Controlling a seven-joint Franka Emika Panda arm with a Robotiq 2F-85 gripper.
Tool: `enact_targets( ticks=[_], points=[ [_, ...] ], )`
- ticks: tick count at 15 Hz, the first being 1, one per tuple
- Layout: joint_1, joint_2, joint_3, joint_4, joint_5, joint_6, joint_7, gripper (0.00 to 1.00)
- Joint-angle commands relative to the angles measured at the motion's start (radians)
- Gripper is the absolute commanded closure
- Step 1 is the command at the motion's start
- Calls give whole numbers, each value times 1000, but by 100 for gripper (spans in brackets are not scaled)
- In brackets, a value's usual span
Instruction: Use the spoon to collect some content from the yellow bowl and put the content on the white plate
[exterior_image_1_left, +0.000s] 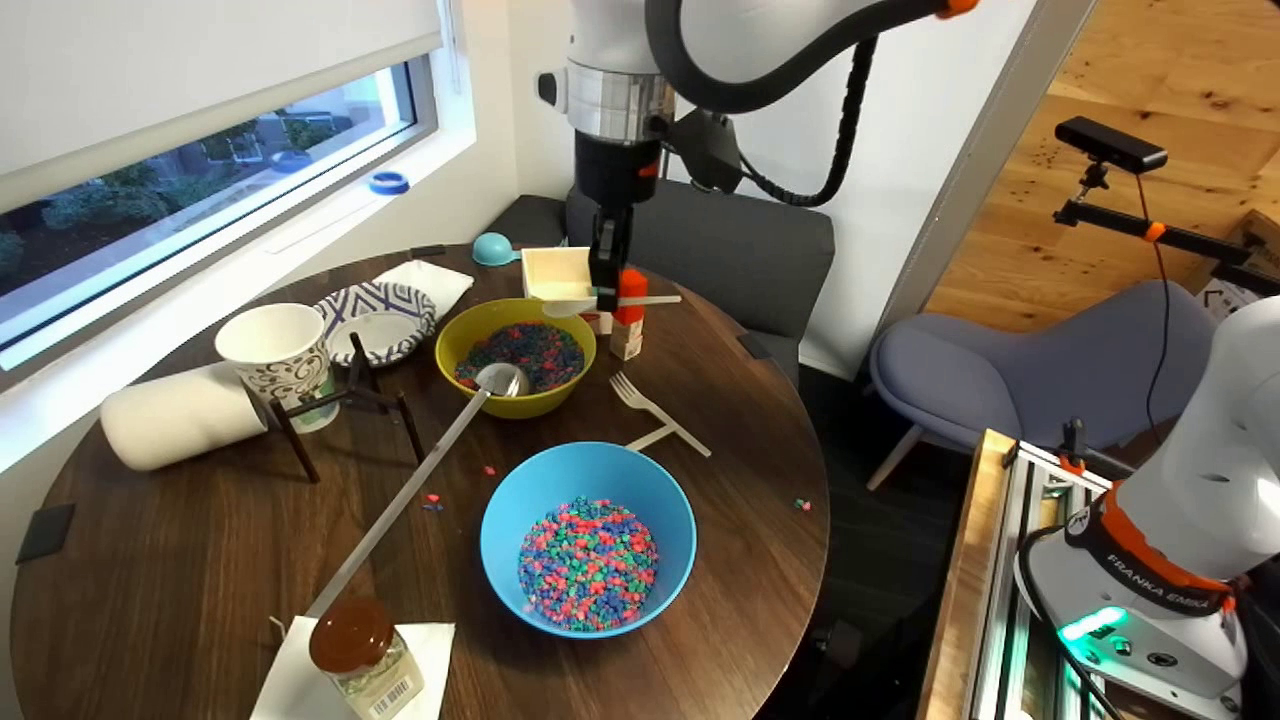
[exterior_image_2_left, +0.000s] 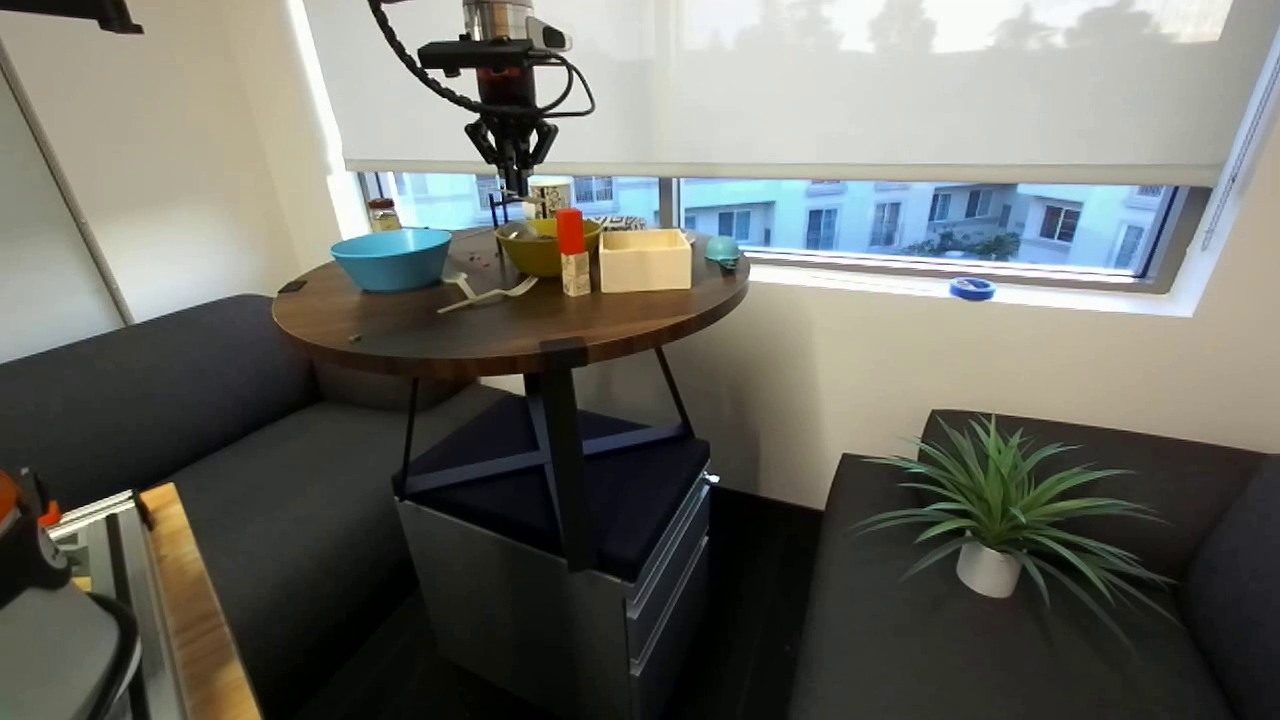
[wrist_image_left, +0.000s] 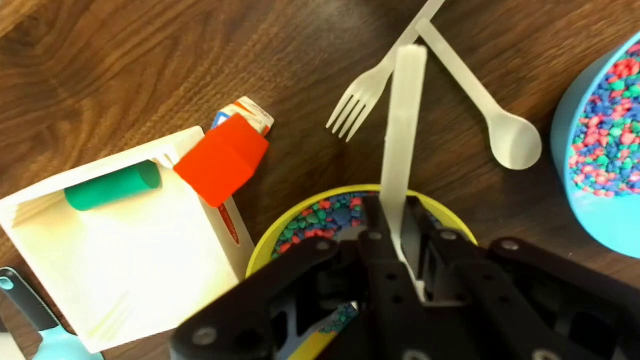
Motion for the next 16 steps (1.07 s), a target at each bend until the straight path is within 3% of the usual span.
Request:
enact_targets(
  ticks=[1,2,7,8,16],
  points=[
    [-4,92,10,106,50,-5,12,96],
    [-3,50,4,54,19,-2,11,86],
    [-2,85,5,97,26,-2,11,86],
    [-2,85,5,98,26,-2,11,96],
    [23,215,-4,312,-29,-229,86,96]
  ],
)
